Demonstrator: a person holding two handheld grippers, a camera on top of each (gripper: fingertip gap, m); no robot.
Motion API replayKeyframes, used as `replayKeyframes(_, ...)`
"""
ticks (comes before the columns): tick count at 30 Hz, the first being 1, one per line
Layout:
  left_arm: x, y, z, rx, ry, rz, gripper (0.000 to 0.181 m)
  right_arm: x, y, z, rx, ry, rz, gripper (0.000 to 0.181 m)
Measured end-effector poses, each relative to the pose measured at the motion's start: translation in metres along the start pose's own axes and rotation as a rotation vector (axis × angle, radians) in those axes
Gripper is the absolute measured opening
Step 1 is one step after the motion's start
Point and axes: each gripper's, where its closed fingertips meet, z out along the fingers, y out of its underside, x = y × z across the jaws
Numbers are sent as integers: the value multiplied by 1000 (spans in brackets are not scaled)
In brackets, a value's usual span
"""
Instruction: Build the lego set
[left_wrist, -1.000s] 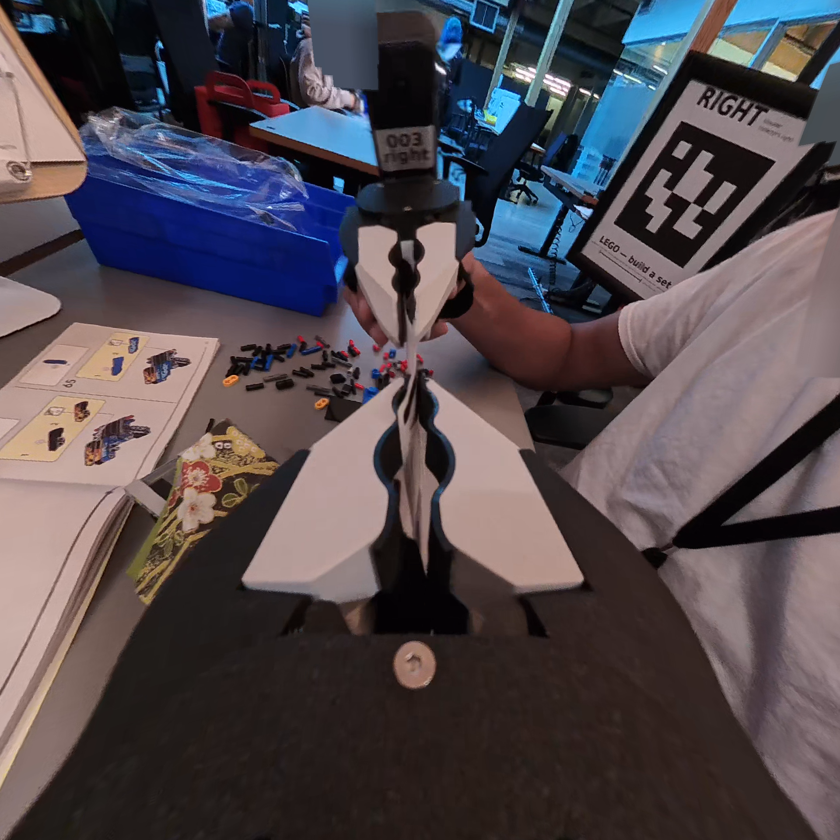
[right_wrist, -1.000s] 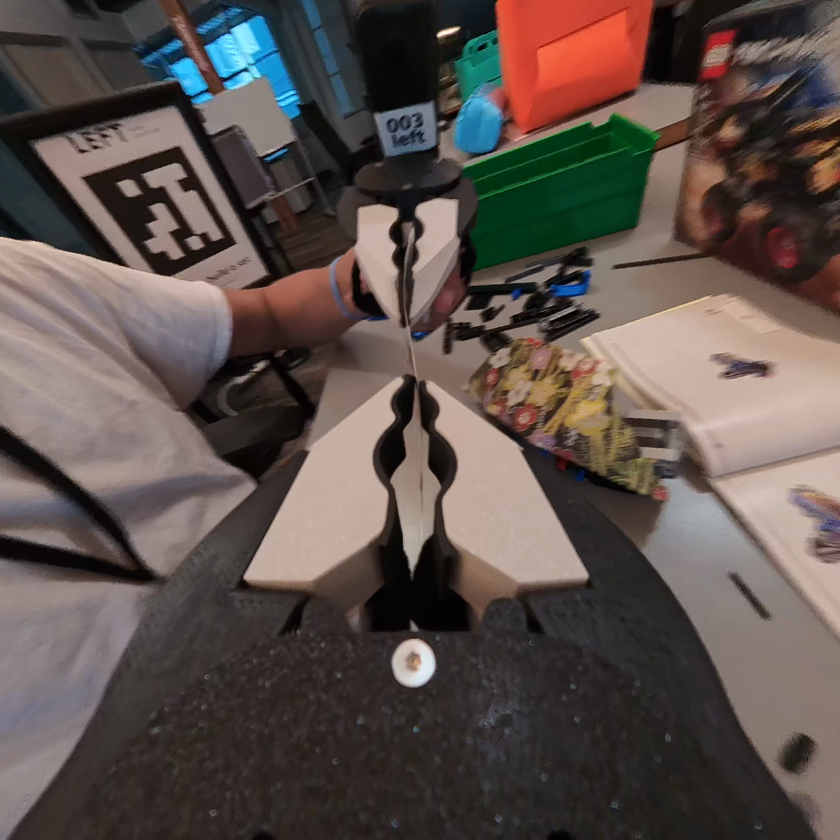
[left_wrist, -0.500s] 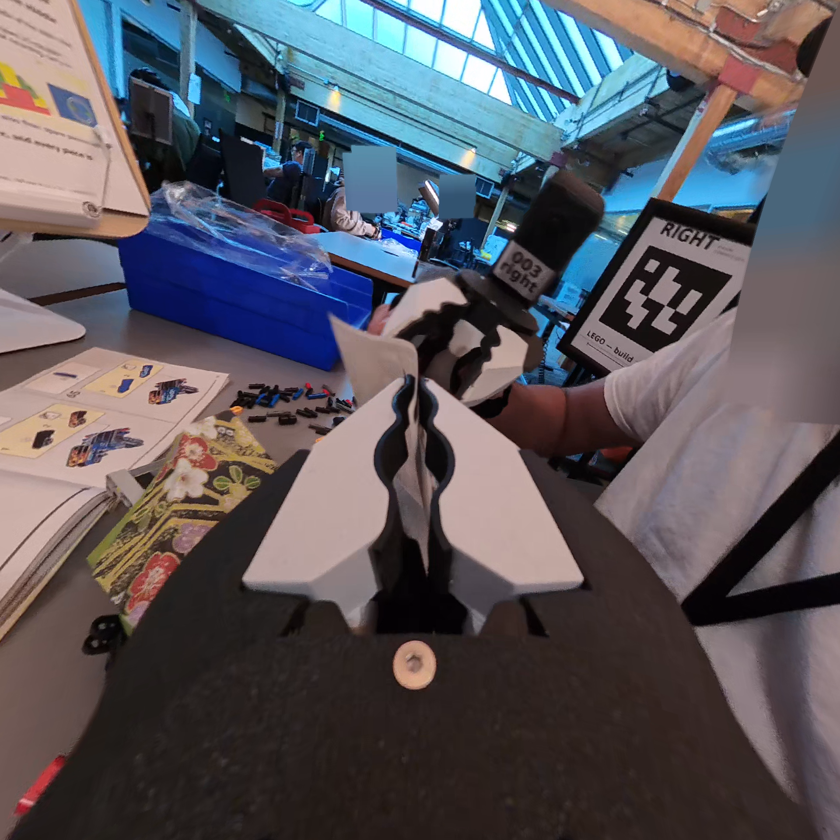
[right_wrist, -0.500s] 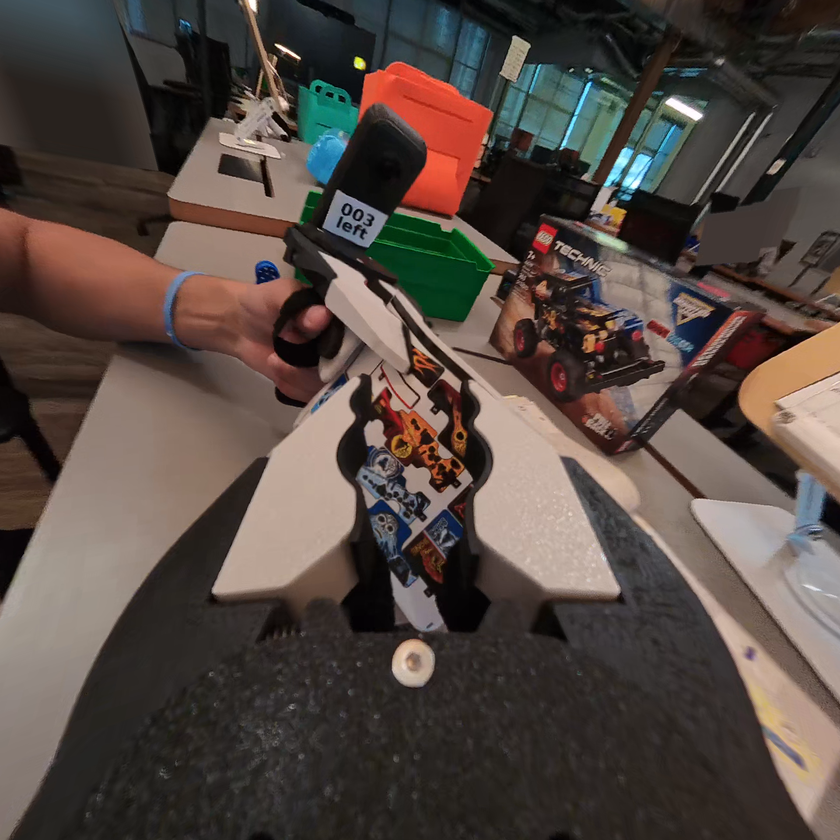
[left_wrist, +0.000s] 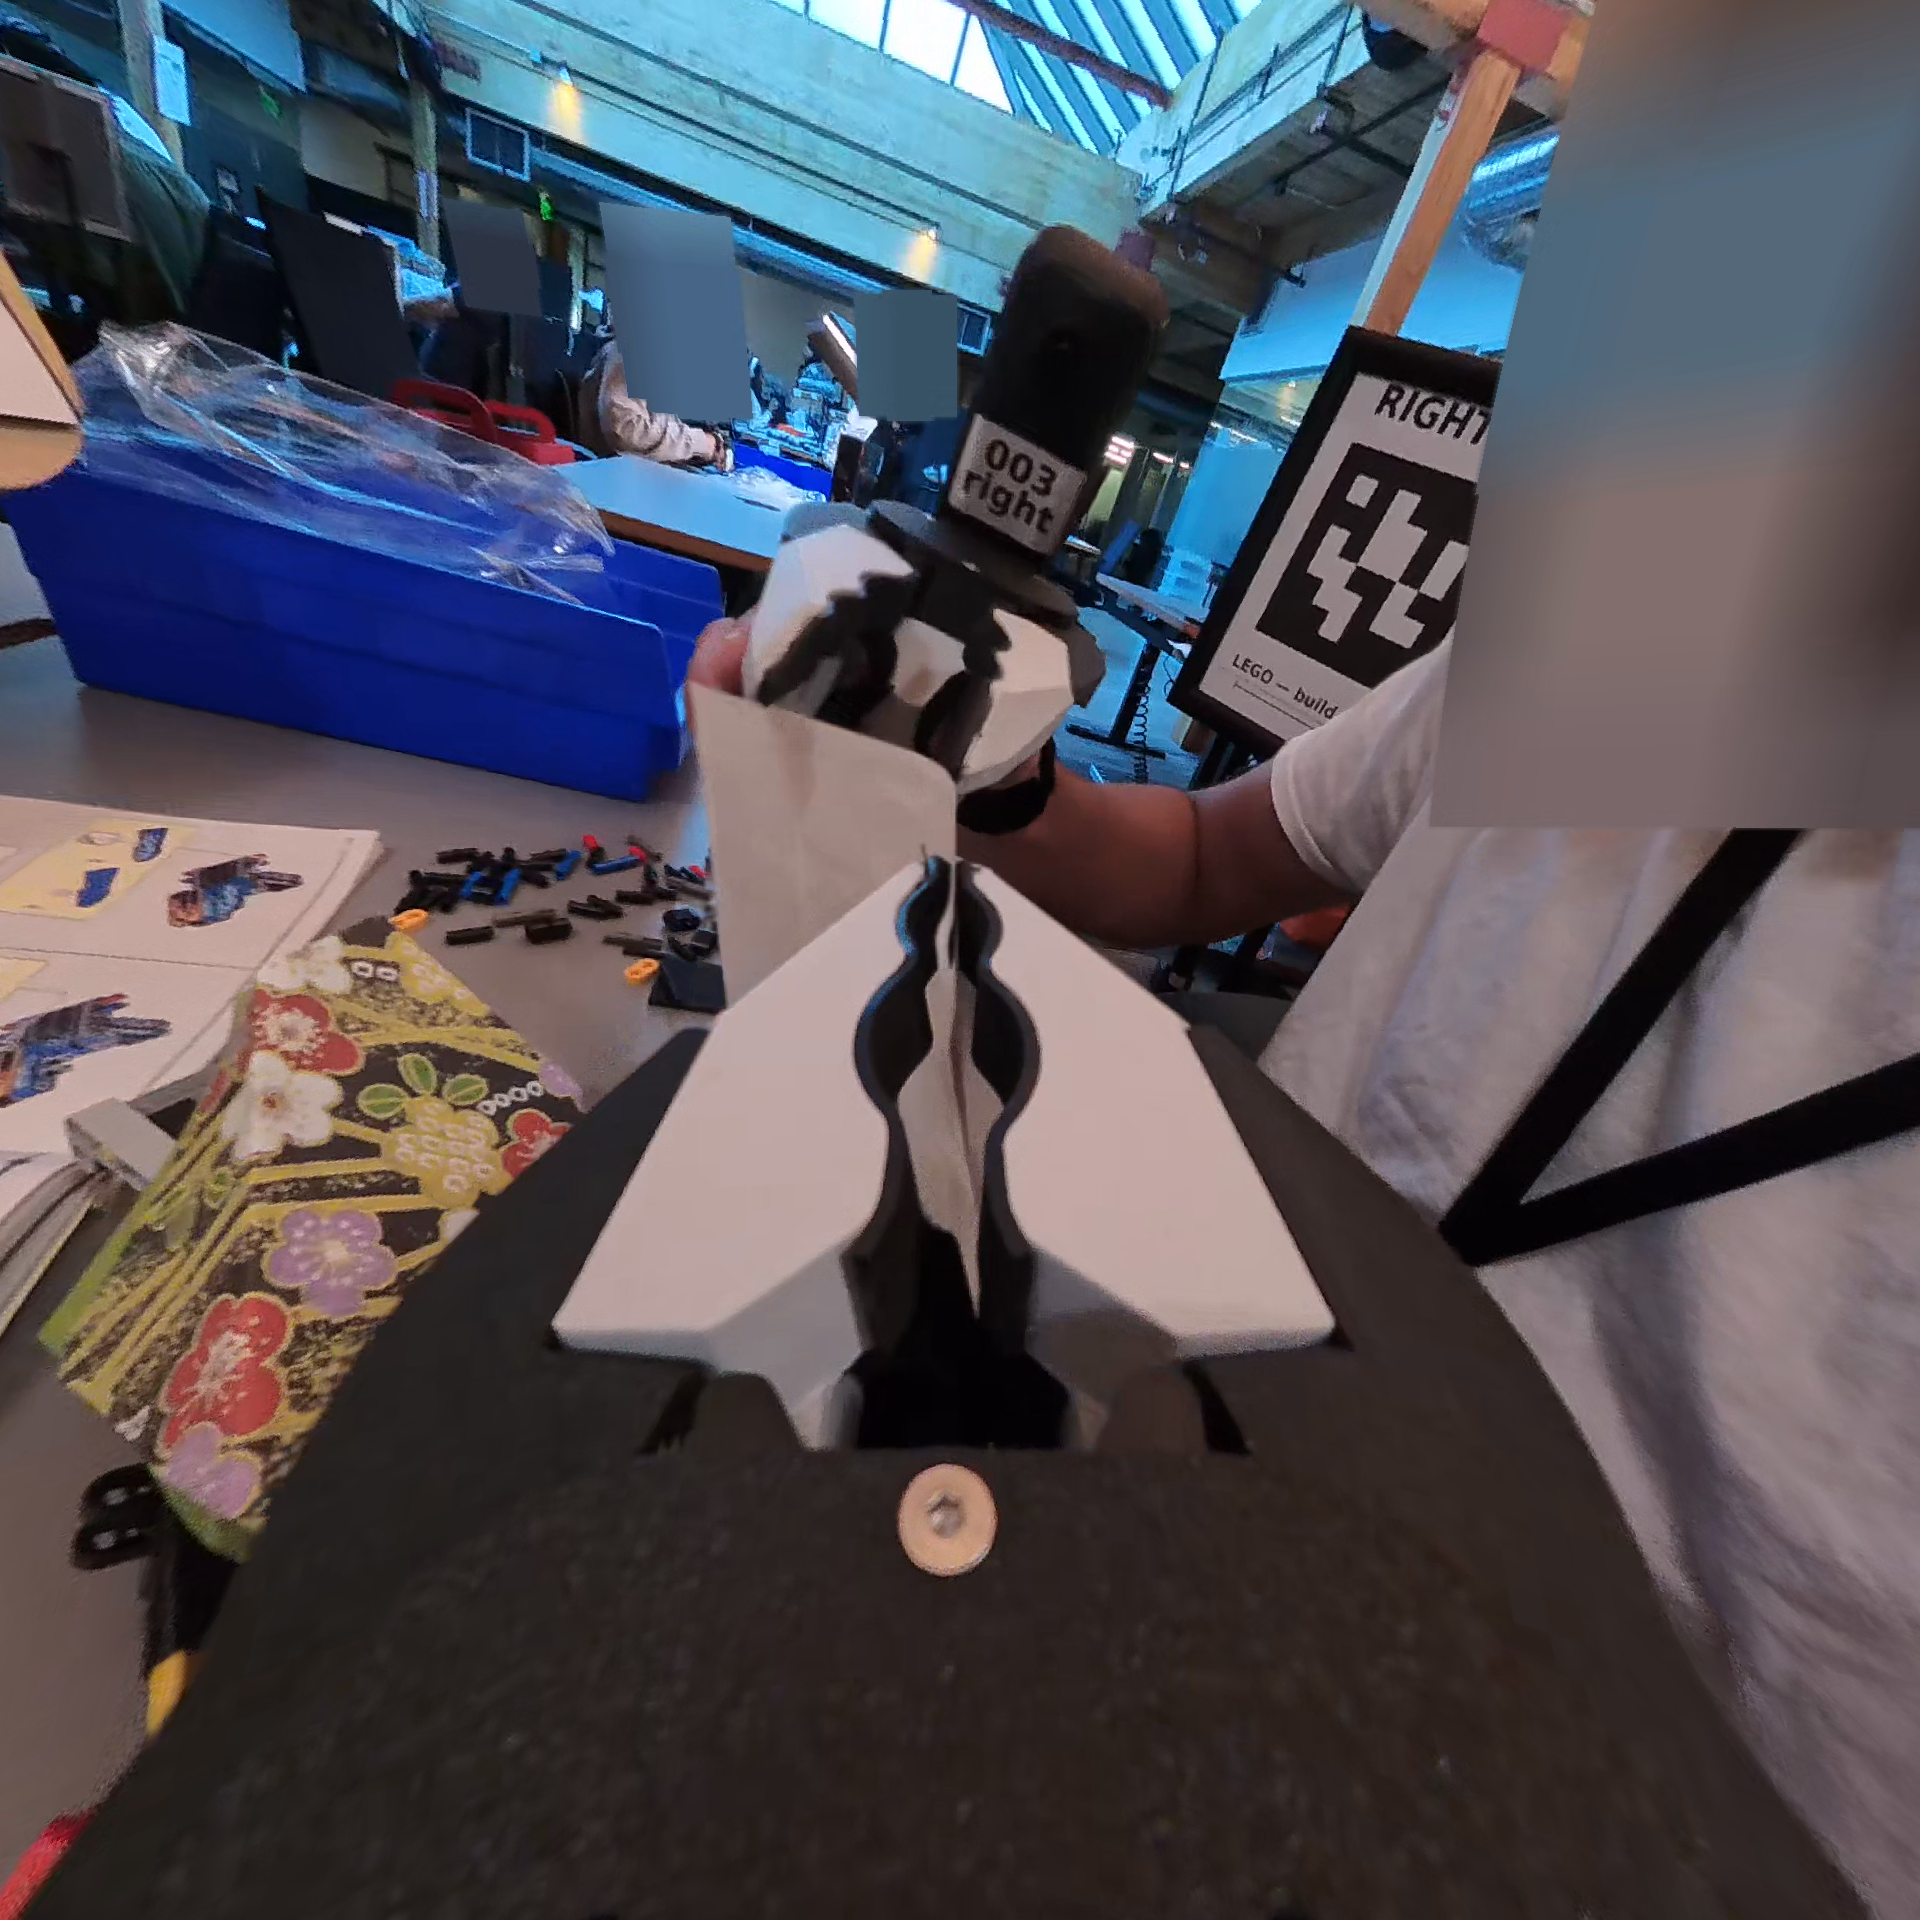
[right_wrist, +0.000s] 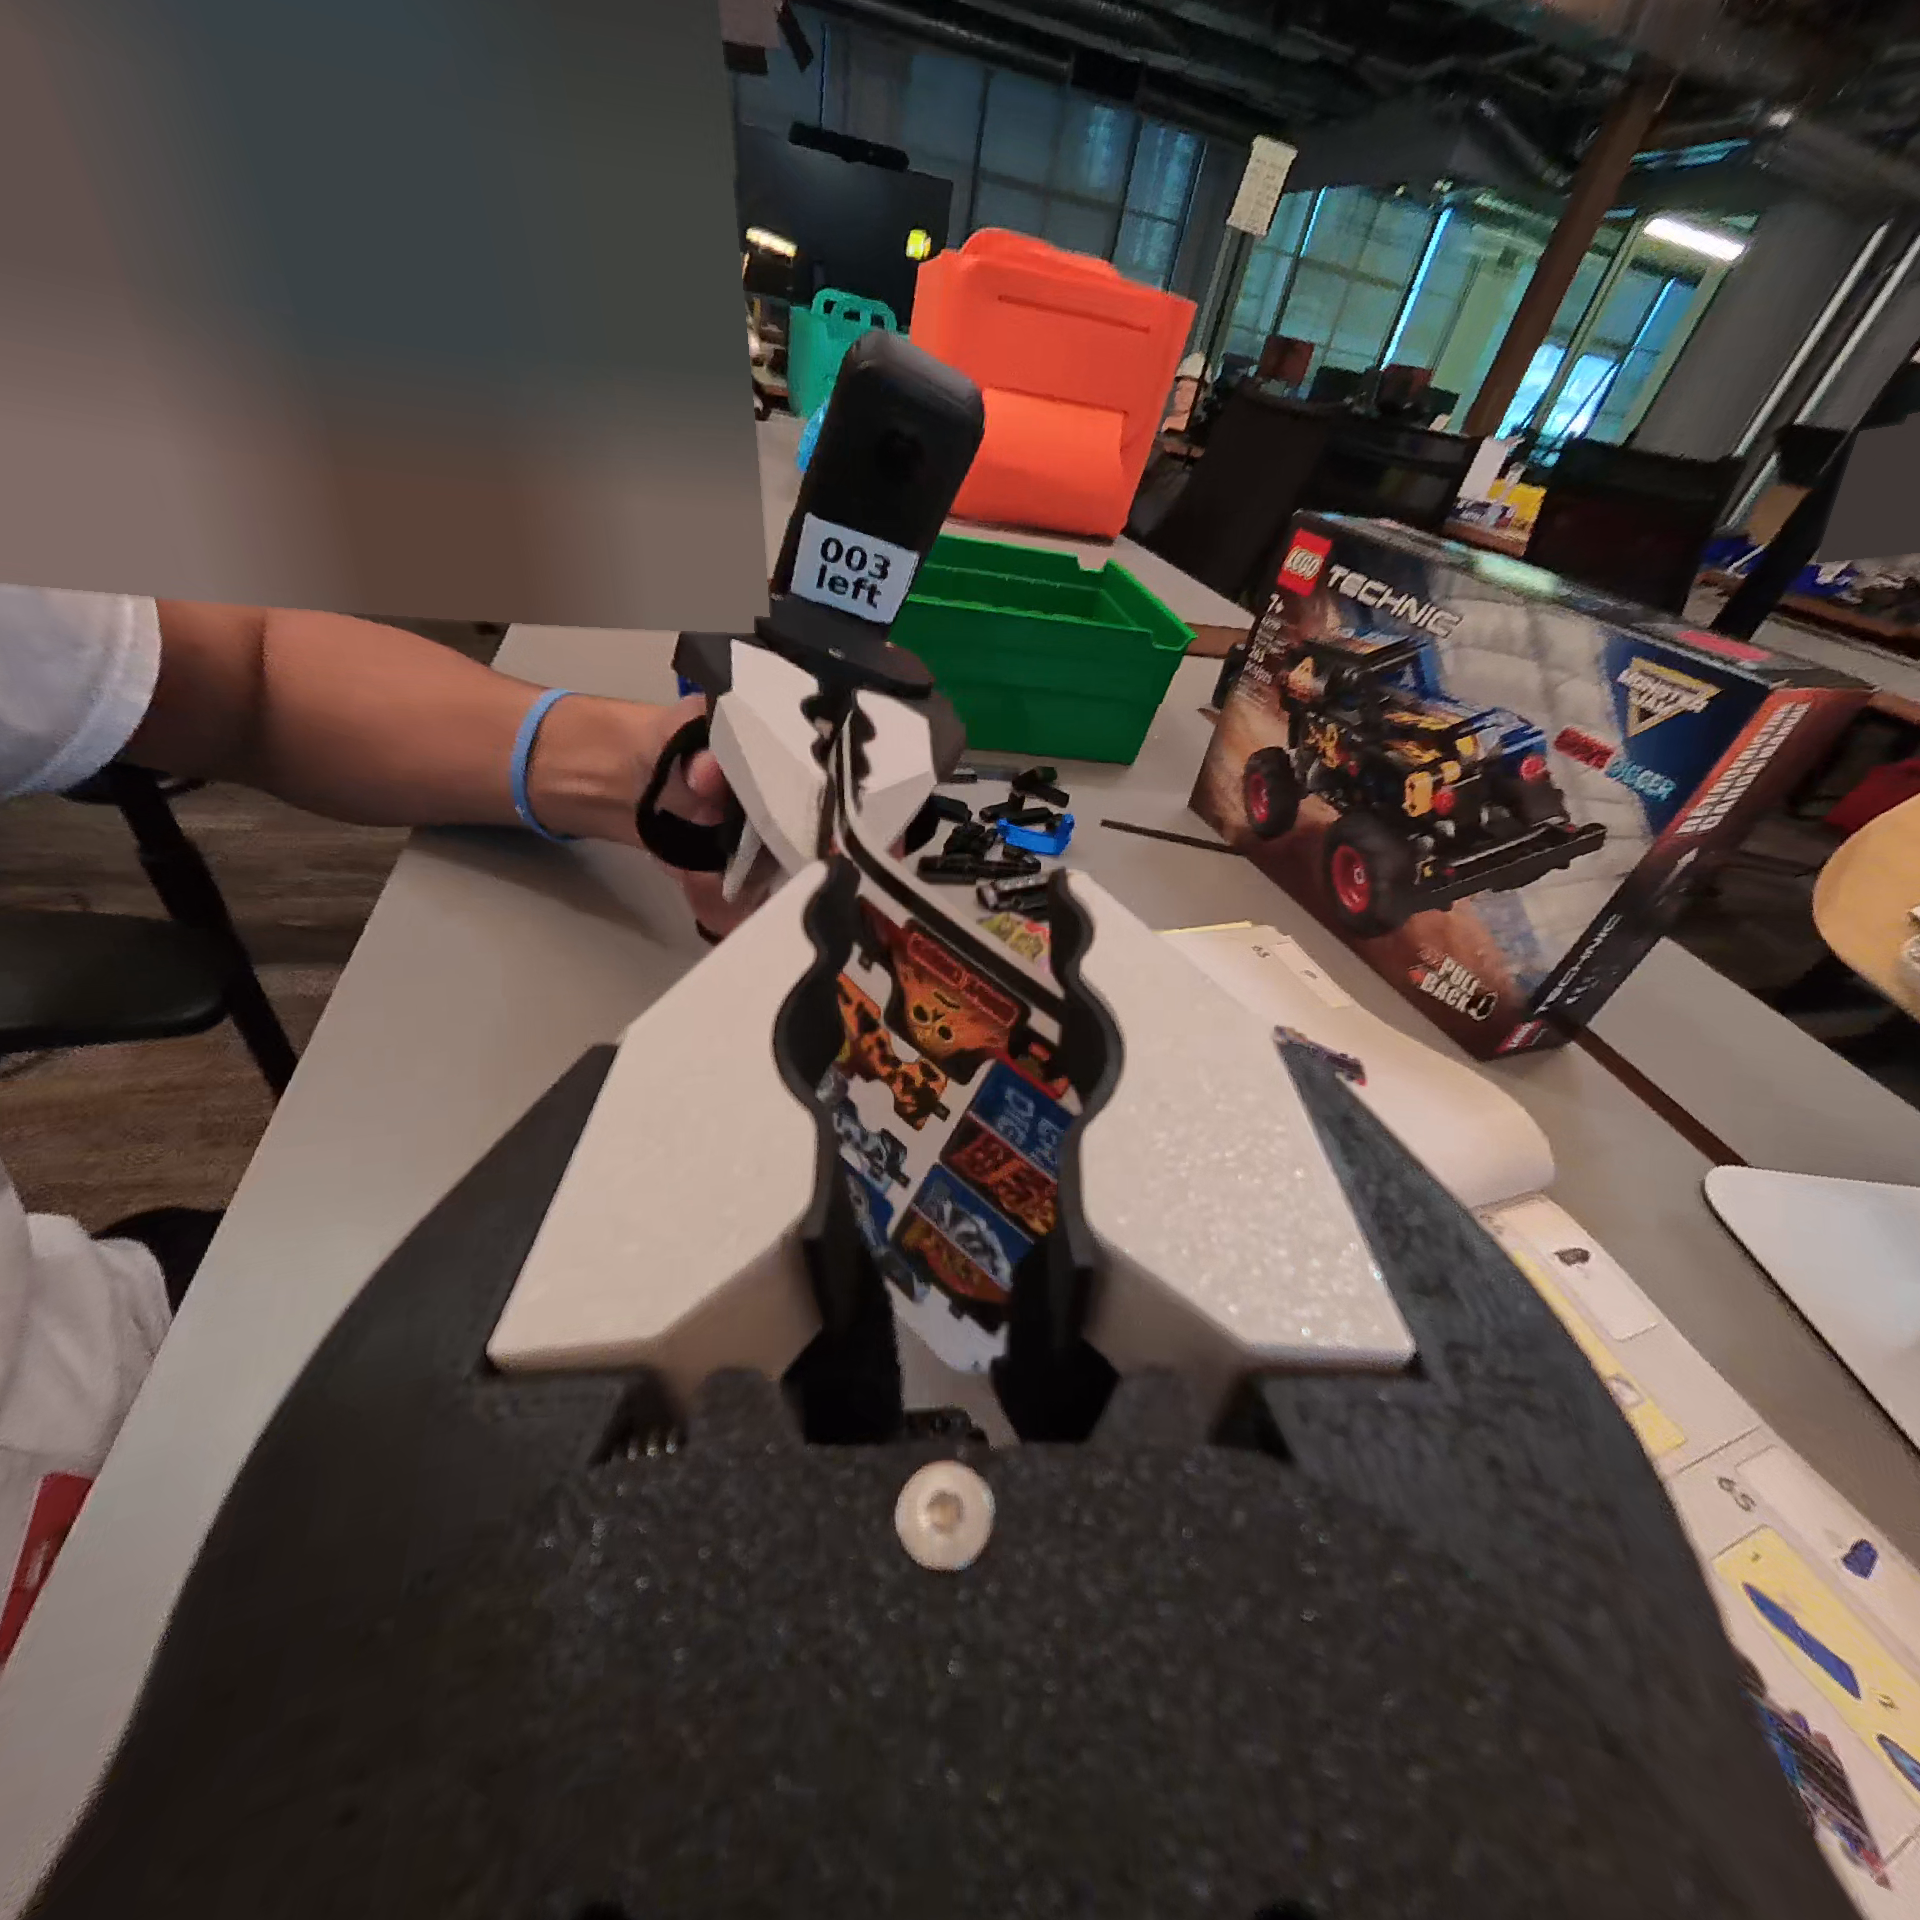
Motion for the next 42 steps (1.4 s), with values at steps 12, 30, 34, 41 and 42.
replayKeyframes(12, -11, 6, -3, -62, -76, 72, 0, -4, 29, -7, -195, -110, -45, 36)
replayKeyframes(30, -8, 16, 6, -93, -71, 45, 0, -12, 21, -7, -203, -131, -13, 28)
replayKeyframes(34, -6, 17, 8, -86, -59, 26, 0, -30, 29, -7, -231, -268, 62, 0)
replayKeyframes(41, 4, 16, 12, -65, -4, 9, 0, -33, 23, -6, -171, -422, 408, 0)
replayKeyframes(42, 5, 17, 12, -67, -4, 12, 0, -34, 24, -6, -170, -443, 439, 0)
